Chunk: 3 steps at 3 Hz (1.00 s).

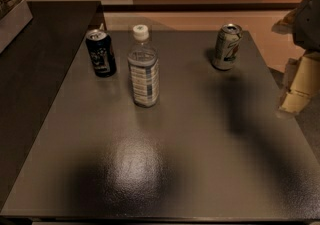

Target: Knock blue plastic bottle over

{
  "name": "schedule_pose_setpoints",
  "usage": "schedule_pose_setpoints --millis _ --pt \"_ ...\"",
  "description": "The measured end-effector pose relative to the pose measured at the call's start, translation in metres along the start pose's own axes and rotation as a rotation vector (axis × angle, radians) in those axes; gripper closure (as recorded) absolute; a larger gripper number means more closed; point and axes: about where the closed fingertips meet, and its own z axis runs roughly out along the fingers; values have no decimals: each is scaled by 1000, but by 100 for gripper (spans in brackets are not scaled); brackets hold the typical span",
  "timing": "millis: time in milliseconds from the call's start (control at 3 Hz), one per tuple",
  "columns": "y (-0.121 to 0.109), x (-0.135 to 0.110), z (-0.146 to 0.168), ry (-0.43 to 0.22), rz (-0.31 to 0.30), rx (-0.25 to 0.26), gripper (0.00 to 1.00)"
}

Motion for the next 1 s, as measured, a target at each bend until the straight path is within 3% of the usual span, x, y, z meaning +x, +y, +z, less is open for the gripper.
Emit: schedule_pose_setpoints --millis 667,1000 --pt "-1 -3 -1 -12 3 -3 0" --pt "-4 -20 1 -88 18 -24 0"
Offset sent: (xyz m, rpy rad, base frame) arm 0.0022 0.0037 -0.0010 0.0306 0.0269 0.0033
